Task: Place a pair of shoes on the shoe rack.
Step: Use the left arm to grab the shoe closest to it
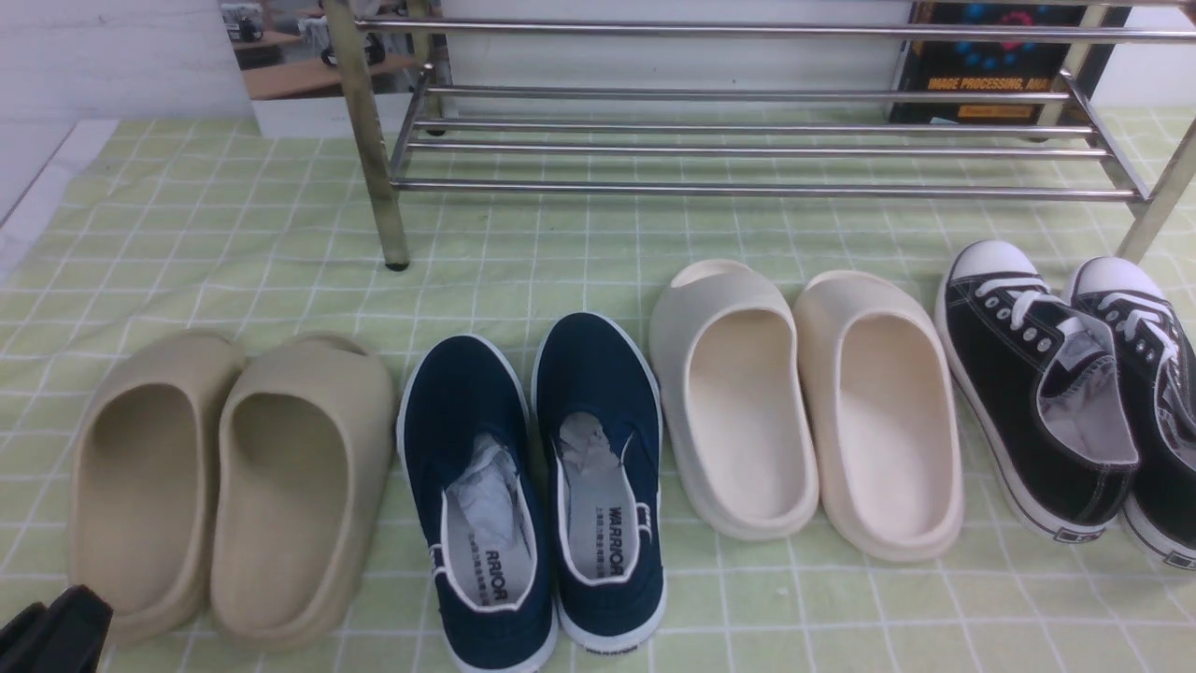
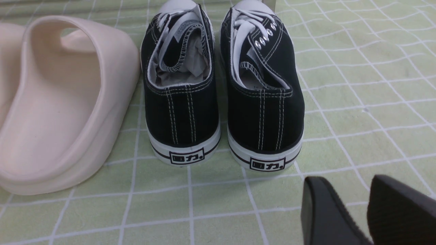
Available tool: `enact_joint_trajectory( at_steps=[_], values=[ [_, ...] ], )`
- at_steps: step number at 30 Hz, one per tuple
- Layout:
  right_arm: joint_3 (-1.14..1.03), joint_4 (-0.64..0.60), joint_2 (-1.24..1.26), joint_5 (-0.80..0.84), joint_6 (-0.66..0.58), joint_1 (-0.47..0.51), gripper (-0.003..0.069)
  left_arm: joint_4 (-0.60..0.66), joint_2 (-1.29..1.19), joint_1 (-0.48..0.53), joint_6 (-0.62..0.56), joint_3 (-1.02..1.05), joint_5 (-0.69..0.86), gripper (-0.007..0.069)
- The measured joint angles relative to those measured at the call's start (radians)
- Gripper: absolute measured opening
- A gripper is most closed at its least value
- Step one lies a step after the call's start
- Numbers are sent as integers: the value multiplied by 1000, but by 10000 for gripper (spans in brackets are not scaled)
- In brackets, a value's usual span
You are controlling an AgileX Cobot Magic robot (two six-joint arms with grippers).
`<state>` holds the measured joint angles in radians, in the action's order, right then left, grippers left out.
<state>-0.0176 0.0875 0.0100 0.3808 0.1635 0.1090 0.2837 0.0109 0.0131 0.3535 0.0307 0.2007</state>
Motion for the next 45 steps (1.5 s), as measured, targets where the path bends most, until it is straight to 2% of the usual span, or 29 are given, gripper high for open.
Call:
enact_joint_trajectory(
  at_steps=[3, 4, 5, 8, 11, 17, 24, 28, 29, 32, 34, 35, 37, 38, 40, 42, 45],
  values=[
    [0, 0, 0, 0, 0, 0, 239, 171, 0, 0, 172, 0, -9, 239],
    [0, 0, 0, 0, 0, 0, 239, 197, 0, 0, 184, 0, -11, 239],
    [0, 0, 0, 0, 0, 0, 239, 281, 0, 0, 276, 0, -21, 239],
    [0, 0, 0, 0, 0, 0, 239, 404, 0, 0, 379, 0, -35, 239],
    [0, 0, 0, 0, 0, 0, 239, 464, 0, 0, 420, 0, -42, 239],
    [0, 0, 0, 0, 0, 0, 239, 477, 0, 0, 431, 0, -40, 239],
    [0, 0, 0, 0, 0, 0, 239, 477, 0, 0, 306, -3, -32, 239],
    [0, 0, 0, 0, 0, 0, 239, 476, 0, 0, 165, -86, 3, 239],
    [0, 0, 0, 0, 0, 0, 239, 473, 0, 0, 90, -135, 17, 237],
    [0, 0, 0, 0, 0, 0, 239, 405, -18, 0, -161, -312, 174, 184],
    [0, 0, 0, 0, 0, 0, 239, 359, -67, 0, -217, -383, 272, 138],
    [0, 0, 0, 0, 0, 0, 239, 301, -139, 0, -247, -457, 376, 81],
    [0, 0, 0, 0, 0, 0, 239, 256, -199, 0, -259, -501, 448, 39],
    [0, 0, 0, 0, 0, 0, 239, 189, -286, 0, -268, -561, 544, -13],
    [0, 0, 0, 0, 0, 0, 239, 125, -386, 0, -273, -621, 629, -13],
    [0, 0, 0, 0, 0, 0, 239, 9, -546, -3, -281, -732, 776, -13],
    [0, 0, 0, 0, 0, 0, 239, -63, -671, -48, -271, -812, 843, -13]
  ],
)
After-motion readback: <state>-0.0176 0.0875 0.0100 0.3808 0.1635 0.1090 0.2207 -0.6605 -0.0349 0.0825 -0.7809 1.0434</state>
